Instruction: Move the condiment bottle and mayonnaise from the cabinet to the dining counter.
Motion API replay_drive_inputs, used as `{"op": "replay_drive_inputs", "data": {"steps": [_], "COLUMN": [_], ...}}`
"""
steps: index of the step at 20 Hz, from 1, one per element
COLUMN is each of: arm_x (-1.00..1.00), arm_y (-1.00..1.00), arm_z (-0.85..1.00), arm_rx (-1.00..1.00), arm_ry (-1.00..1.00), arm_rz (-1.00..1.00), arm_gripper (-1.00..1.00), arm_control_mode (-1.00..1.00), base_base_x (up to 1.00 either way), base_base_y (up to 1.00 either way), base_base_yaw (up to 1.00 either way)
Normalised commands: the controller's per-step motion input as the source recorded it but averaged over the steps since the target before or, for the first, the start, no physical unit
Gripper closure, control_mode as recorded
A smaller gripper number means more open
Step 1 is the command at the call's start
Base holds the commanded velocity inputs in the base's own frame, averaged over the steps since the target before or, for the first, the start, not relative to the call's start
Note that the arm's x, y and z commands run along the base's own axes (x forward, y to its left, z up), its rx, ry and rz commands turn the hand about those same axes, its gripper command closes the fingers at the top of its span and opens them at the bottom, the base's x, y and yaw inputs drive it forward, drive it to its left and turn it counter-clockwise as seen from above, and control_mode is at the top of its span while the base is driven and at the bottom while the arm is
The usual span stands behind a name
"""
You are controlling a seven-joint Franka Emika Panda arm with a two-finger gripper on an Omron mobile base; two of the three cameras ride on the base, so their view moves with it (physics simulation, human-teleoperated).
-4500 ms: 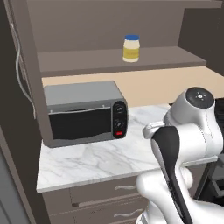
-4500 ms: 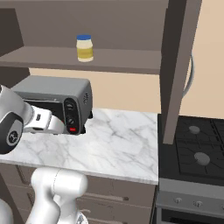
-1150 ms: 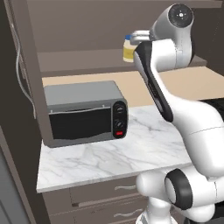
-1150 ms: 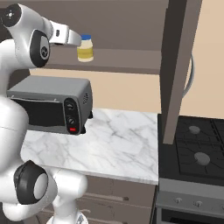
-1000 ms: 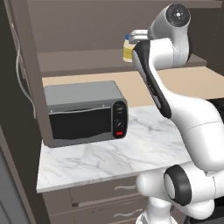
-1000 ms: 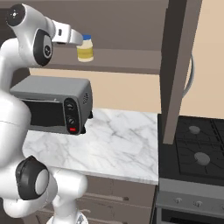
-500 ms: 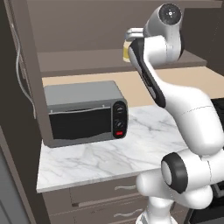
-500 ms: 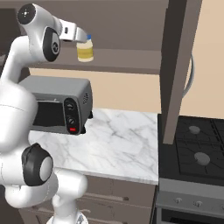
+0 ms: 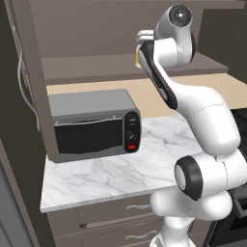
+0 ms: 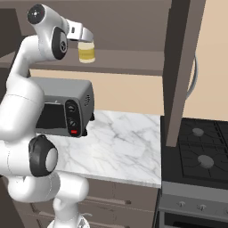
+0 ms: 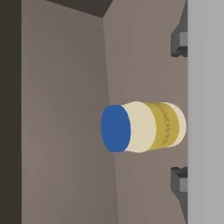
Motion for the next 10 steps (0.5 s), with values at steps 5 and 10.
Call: {"op": "replay_drive_inputs", "data": {"steps": [5, 10], "arm_x": [0.35, 0.38], "arm_y": [0.0, 0.03], "arm_z": [-0.12, -0.12], "arm_rx": [0.0, 0.0], "arm_ry": [0.01, 0.02], "arm_rz": [0.0, 0.0], "arm_gripper": [-1.0, -1.0], "arm_control_mode": [-1.0, -1.0], "base_base_x": [0.0, 0.0], "base_base_y": [0.0, 0.0], "base_base_yaw": [0.0, 0.0]}}
